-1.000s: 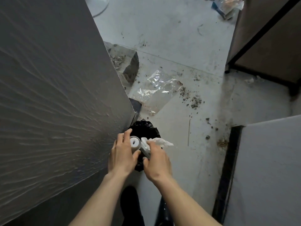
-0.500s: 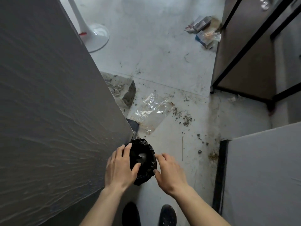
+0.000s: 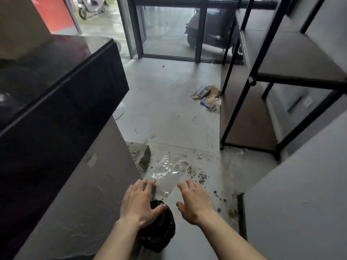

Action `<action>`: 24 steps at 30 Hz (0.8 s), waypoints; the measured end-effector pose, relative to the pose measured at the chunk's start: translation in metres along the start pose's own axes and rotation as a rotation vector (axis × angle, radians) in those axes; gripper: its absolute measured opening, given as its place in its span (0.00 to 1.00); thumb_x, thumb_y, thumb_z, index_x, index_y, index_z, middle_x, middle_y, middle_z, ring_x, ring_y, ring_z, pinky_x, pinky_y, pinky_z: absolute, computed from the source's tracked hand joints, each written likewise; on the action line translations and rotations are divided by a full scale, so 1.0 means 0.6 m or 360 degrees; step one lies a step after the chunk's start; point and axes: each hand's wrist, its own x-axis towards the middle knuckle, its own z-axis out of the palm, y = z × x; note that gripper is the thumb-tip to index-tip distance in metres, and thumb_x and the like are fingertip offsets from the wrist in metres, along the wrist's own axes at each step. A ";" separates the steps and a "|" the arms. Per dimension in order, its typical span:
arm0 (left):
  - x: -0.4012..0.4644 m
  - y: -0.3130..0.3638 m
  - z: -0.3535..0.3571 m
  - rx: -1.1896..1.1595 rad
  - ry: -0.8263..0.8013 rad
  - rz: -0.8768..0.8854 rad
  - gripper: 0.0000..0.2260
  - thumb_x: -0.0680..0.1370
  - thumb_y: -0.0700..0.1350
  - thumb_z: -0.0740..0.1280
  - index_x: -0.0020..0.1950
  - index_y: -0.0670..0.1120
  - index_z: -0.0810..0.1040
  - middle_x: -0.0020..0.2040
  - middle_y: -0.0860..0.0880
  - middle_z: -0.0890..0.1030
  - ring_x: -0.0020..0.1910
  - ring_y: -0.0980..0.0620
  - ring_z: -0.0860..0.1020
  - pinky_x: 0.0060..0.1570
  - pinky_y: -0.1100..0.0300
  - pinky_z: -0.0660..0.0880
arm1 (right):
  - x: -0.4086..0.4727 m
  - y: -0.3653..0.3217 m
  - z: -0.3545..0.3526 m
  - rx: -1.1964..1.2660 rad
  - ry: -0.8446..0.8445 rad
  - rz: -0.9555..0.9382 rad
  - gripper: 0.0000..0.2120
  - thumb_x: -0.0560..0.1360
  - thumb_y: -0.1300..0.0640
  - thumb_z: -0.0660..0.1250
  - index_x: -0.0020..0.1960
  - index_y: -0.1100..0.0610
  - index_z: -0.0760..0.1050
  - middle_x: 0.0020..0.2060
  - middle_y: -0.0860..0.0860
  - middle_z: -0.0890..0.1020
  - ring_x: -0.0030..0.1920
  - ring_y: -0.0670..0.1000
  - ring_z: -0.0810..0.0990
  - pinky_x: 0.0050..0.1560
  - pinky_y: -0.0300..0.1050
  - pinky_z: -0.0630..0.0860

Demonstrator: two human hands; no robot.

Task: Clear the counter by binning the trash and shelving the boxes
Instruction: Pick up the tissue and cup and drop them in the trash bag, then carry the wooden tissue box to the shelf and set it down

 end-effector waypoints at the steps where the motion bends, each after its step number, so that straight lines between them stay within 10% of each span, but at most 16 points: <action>1: -0.007 0.010 -0.021 0.0013 -0.0001 0.0023 0.44 0.70 0.73 0.62 0.81 0.57 0.54 0.81 0.50 0.59 0.81 0.48 0.55 0.80 0.50 0.51 | -0.012 0.001 -0.018 -0.0020 0.0021 0.0007 0.28 0.80 0.48 0.65 0.77 0.52 0.61 0.75 0.56 0.66 0.75 0.60 0.65 0.72 0.57 0.67; 24: -0.091 0.140 -0.407 0.0059 0.0376 0.0304 0.43 0.69 0.70 0.67 0.80 0.60 0.56 0.79 0.54 0.63 0.76 0.50 0.64 0.74 0.52 0.63 | -0.159 -0.025 -0.391 -0.0219 0.0395 -0.0018 0.34 0.79 0.43 0.66 0.80 0.50 0.58 0.76 0.55 0.65 0.75 0.60 0.65 0.73 0.57 0.66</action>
